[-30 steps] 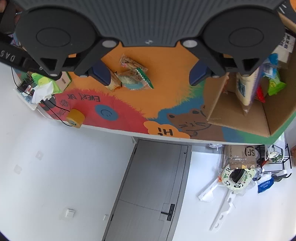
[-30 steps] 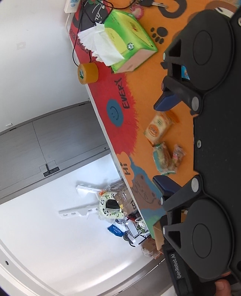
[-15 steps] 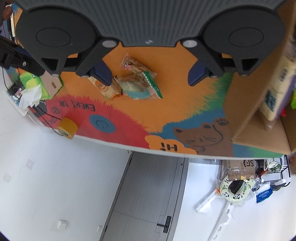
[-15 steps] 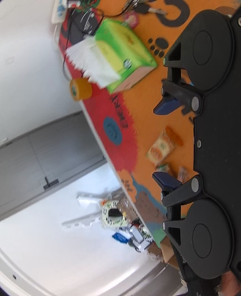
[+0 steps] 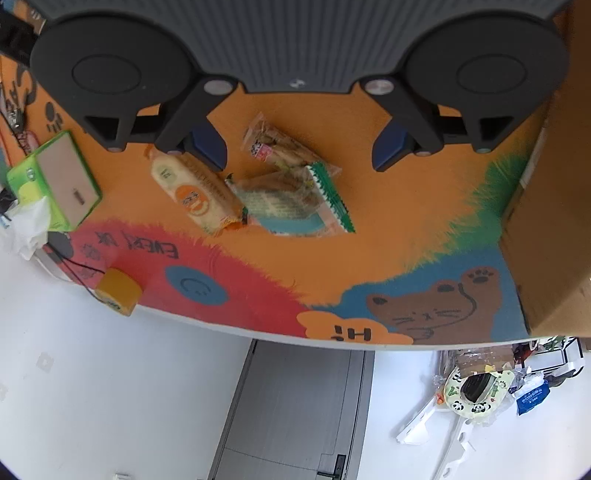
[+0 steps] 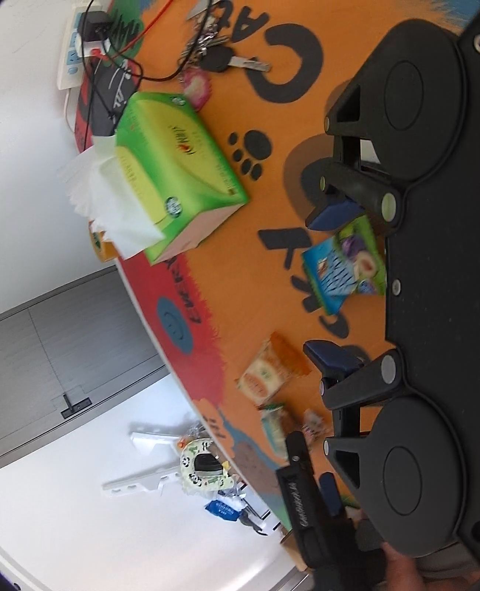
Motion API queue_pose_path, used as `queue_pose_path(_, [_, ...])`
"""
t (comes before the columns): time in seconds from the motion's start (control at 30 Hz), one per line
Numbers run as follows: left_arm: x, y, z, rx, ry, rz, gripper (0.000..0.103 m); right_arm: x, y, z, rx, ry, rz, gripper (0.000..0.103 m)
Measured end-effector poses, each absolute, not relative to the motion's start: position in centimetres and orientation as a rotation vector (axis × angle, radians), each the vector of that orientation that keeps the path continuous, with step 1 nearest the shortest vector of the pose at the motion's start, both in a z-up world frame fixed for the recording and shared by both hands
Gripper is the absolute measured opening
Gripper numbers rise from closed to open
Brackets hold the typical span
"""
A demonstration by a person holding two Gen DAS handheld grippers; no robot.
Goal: Organize snacks
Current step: 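Grasp the blue-green plum candy packet with the right gripper, then grasp the small peanut packet with the left gripper while the right gripper holds the candy packet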
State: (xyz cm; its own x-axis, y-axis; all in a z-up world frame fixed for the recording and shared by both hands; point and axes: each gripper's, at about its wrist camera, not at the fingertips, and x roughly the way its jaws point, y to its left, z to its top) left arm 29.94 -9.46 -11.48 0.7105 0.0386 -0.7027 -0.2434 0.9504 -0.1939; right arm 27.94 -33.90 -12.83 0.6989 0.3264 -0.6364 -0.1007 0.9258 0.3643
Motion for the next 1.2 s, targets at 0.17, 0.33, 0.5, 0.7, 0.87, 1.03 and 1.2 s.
queue_pose_path(0.17, [30.6, -10.1, -12.6, -0.242, 0.747, 0.189, 0.083, 27.3, -33.6, -14.0, 0.296, 0.764, 0.228, 0.054])
queue_pose_path(0.33, [30.2, -10.4, -12.6, -0.219, 0.726, 0.199, 0.059, 27.0, -33.4, -14.1, 0.272, 0.744, 0.203, 0.038])
queue_pose_path(0.5, [29.2, -10.2, -12.6, -0.199, 0.713, 0.184, 0.03, 27.0, -33.5, -14.2, 0.302, 0.734, 0.178, 0.037])
queue_pose_path(0.7, [28.3, -9.5, -12.4, -0.226, 0.715, 0.16, 0.02, 26.8, -33.6, -14.1, 0.344, 0.724, 0.154, 0.036])
queue_pose_path(0.87, [27.1, -9.3, -11.9, -0.249, 0.706, 0.137, 0.019, 26.3, -33.5, -13.6, 0.345, 0.708, 0.146, 0.036])
queue_pose_path(1.03, [25.7, -8.9, -11.0, -0.269, 0.687, 0.111, 0.018, 25.7, -33.0, -13.1, 0.355, 0.694, 0.149, 0.036])
queue_pose_path(1.2, [24.0, -7.8, -9.7, -0.32, 0.669, 0.093, 0.018, 24.9, -31.8, -12.1, 0.357, 0.668, 0.188, 0.036])
